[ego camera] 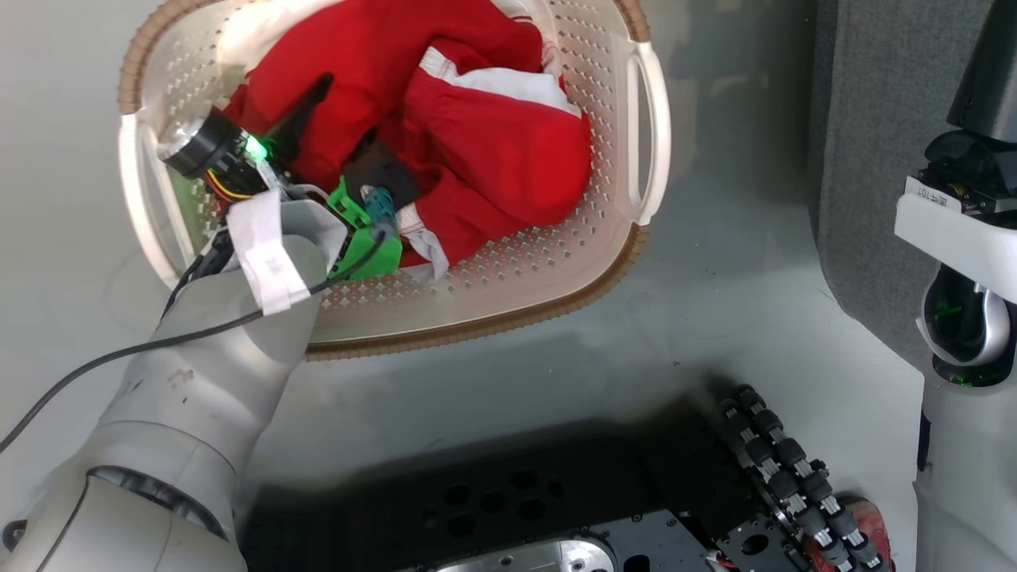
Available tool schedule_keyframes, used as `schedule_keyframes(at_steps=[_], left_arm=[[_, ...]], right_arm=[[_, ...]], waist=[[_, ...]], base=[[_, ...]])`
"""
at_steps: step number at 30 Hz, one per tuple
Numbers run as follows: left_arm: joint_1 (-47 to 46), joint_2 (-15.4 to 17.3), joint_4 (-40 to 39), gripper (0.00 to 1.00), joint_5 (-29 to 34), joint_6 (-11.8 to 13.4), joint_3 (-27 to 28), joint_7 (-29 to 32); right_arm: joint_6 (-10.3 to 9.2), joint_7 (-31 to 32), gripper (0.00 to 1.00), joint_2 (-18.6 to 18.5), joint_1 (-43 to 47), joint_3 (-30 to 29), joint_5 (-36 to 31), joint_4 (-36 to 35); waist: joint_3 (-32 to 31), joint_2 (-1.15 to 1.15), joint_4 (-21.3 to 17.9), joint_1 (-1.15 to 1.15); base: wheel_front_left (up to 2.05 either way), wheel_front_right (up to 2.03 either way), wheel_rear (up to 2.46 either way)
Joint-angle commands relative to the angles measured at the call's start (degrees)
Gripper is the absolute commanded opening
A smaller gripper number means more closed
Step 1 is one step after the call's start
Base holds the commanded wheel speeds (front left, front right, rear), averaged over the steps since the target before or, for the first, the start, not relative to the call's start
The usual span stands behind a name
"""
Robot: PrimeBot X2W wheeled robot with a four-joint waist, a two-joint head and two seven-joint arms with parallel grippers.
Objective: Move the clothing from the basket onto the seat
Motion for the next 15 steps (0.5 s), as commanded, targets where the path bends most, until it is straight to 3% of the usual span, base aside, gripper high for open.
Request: schedule_keyframes(at_steps=[1,15], left_arm=[[-1.0,0.7,0.3,0.0,-0.5,-0.3,0.4,0.0],[4.6,1.9,-9.4,0.0,-6.4,-1.1,1.9,0.0]], right_arm=[[0.0,-0.2,1.0,-0.1,-0.7,0.2,-0.2,-0.2],[0.0,-0.2,1.0,-0.1,-0.2,1.1,0.3,2.1]], waist=[[0.1,0.0,0.0,0.0],[-6.1,0.0,0.2,0.0]], base=[[0.0,0.0,0.0],[0.0,0.0,0.0]])
